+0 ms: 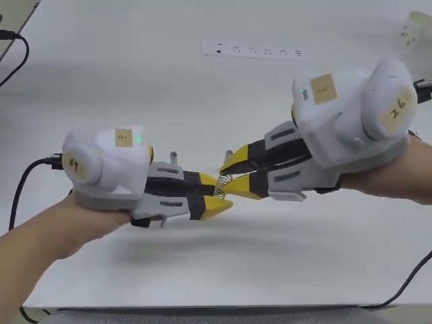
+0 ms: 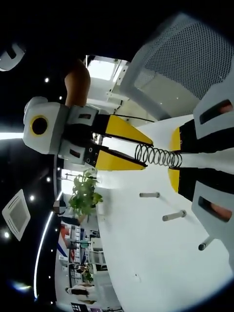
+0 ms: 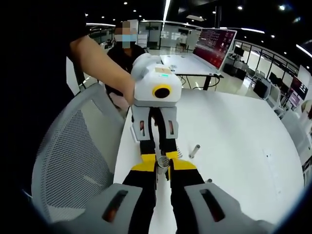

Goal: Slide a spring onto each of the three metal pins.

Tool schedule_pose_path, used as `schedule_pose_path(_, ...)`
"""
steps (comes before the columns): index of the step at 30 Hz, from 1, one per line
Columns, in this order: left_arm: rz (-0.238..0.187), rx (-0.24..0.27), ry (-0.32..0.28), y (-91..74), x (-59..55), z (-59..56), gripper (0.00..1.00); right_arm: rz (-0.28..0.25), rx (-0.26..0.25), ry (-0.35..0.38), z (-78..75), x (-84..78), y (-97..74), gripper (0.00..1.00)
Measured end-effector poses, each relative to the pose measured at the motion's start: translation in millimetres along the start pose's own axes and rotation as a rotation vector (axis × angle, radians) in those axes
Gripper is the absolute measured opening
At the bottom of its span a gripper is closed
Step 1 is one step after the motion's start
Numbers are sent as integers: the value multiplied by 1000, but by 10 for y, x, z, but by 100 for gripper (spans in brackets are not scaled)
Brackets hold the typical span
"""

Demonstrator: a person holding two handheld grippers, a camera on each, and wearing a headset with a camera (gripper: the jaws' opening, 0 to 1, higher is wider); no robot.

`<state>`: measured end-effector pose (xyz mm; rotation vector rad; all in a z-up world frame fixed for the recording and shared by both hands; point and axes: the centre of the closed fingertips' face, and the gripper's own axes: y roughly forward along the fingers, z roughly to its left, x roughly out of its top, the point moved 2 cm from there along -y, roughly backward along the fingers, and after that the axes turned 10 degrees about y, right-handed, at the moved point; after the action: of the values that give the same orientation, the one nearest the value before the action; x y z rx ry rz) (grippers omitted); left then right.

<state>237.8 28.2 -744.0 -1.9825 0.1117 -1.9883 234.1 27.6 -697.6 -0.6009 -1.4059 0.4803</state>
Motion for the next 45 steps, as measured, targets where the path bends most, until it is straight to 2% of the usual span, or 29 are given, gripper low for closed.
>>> schedule_pose_path(1,-1,0,-2,0,2,1,2,-3,1,1,1,5,0,7)
schedule_pose_path(2,1,-4,-3,1,0,-4,2,-42,2,26,3,58,1,7)
schedule_pose_path(3,-23,-6,-17,13,43,-6,2,-55,8,32,8,78,2,7)
schedule_pose_path(5,-17,-6,4,35,59,-7,2,-43,1,27,-3,75,14,7)
schedule_pose_path(9,-16,-3,5,24,50,25,2,-47,-5,10,-3,82,24,7)
schedule_pose_path(25,-24,3,6,-20,75,15,2,-105,-14,21,6,93,-13,6)
schedule_pose_path(39,-40,25,-1,-21,114,59,3,-106,-28,-1,-29,141,-30,6)
schedule_pose_path(45,-45,36,-1,-8,119,71,7,-107,-29,-1,-13,154,-3,6)
